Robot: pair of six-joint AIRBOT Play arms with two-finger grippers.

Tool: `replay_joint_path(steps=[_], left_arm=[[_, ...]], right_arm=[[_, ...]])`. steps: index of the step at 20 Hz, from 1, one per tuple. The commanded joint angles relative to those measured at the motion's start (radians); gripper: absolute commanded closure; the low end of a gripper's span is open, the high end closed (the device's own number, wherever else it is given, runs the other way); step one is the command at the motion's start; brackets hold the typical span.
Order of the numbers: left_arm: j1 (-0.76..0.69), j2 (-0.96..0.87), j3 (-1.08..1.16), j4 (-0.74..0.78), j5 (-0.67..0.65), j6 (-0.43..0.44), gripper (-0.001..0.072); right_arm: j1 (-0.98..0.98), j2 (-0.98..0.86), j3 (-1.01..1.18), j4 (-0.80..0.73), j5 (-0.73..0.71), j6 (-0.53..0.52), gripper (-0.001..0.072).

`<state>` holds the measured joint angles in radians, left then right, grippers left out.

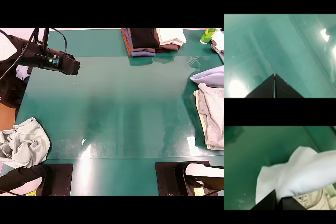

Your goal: Fold the shirts.

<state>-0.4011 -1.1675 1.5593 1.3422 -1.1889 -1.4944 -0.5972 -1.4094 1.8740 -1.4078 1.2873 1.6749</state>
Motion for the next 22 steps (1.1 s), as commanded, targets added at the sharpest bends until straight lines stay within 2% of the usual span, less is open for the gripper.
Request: replay_joint_path(steps=[1, 4, 8, 13, 16, 22], left_arm=[[0.0, -0.001, 0.0, 0.0, -0.008, 0.001, 0.0684], [0.0, -0.001, 0.0, 0.0, -0.012, 0.002, 0.0684], [0.0, -0.001, 0.0, 0.0, -0.033, 0.003, 0.0684], [0.0, 0.0, 0.0, 0.0, -0.034, 0.003, 0.0684], [0.0, -0.001, 0.0, 0.0, -0.034, 0.007, 0.0684], [0.0, 0.0, 0.0, 0.0, -0.034, 0.011, 0.0684]], right_arm=[[-0.007, 0.0, 0.15, 0.002, 0.045, -0.009, 0.0694], [-0.007, 0.019, 0.193, -0.002, 0.086, -0.01, 0.0693], [-0.039, 0.133, 0.035, -0.01, 0.088, -0.036, 0.0693], [-0.18, 0.306, -0.204, -0.015, 0.114, -0.097, 0.0694], [-0.253, 0.422, -0.393, -0.111, 0.108, -0.1, 0.0693], [-0.301, 0.568, -0.746, -0.229, 0.064, -0.178, 0.0693]])
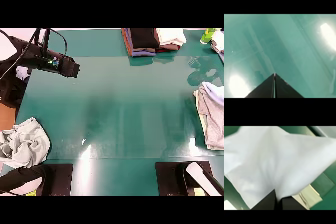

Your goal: Fold the shirts.

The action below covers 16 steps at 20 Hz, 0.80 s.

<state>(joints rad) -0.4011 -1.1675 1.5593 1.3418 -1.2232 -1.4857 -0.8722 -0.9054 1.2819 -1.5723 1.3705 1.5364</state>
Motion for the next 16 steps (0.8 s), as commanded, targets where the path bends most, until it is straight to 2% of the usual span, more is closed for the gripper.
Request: replay_joint_path(steps=[1, 7, 8, 9, 10, 13, 16], left_arm=[[0.0, 0.0, 0.0, 0.0, 0.0, 0.002, 0.0684], [0.0, 0.0, 0.0, 0.0, -0.007, 0.002, 0.0683], [0.0, 0.0, 0.0, 0.0, -0.01, 0.002, 0.0684], [0.0, 0.0, 0.0, 0.0, -0.011, 0.002, 0.0684], [0.0, -0.001, 0.0, 0.0, -0.011, 0.002, 0.0684], [0.0, -0.001, 0.0, 0.0, -0.011, 0.002, 0.0684], [0.0, 0.0, 0.0, 0.0, -0.011, 0.002, 0.0683]], right_arm=[[-0.03, 0.074, -0.193, -0.082, -0.027, -0.04, 0.0692], [-0.037, 0.09, -0.371, -0.212, -0.046, -0.045, 0.0679], [-0.037, 0.09, -0.386, -0.229, -0.059, -0.045, 0.0462], [-0.037, 0.09, -0.392, -0.244, -0.076, -0.044, 0.0152], [-0.037, 0.09, -0.382, -0.234, -0.083, -0.044, 0.0002], [0.024, 0.09, -0.275, -0.064, -0.125, -0.043, 0.0018], [0.216, 0.09, -0.18, 0.179, -0.154, -0.041, 0.0018]])
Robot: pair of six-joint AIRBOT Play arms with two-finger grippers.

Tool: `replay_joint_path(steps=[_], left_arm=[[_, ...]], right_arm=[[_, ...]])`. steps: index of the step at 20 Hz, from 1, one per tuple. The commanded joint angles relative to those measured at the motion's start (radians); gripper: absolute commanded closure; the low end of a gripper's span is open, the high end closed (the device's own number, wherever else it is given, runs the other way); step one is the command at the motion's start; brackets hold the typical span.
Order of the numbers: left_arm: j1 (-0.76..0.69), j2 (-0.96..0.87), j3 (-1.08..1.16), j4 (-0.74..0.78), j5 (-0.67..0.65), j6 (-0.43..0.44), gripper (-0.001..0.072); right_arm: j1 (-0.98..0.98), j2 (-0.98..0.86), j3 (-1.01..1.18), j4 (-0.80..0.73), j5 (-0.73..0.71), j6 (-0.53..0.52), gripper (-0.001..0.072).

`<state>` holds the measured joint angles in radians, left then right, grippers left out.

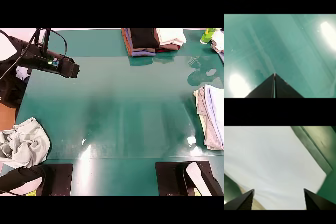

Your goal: Fold the shirts.

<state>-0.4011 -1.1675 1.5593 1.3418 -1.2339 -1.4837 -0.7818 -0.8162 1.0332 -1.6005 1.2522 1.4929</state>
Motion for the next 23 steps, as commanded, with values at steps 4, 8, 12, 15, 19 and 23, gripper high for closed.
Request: replay_joint_path(steps=[4, 8, 12, 15, 19, 23], left_arm=[[0.0, 0.0, 0.0, 0.005, 0.017, 0.0, 0.0683], [0.0, 0.0, 0.0, 0.009, 0.022, 0.0, 0.0683], [0.0, 0.0, 0.0, 0.008, 0.022, 0.0, 0.0683], [0.0, 0.0, 0.0, 0.008, 0.022, 0.0, 0.0683], [0.0, 0.0, 0.0, 0.008, 0.022, 0.0, 0.0683], [0.0, 0.0, 0.0, 0.008, 0.022, 0.0, 0.0683]], right_arm=[[0.483, -0.054, 0.078, 0.323, -0.074, 0.011, 0.0018], [0.776, -0.164, 0.079, 0.315, -0.099, 0.01, 0.0096], [0.92, -0.227, 0.079, 0.315, -0.127, 0.008, 0.0625], [0.944, -0.236, 0.077, 0.317, -0.128, 0.008, 0.0689], [0.941, -0.234, 0.077, 0.317, -0.127, 0.008, 0.0689], [0.94, -0.234, 0.077, 0.318, -0.126, 0.009, 0.0689]])
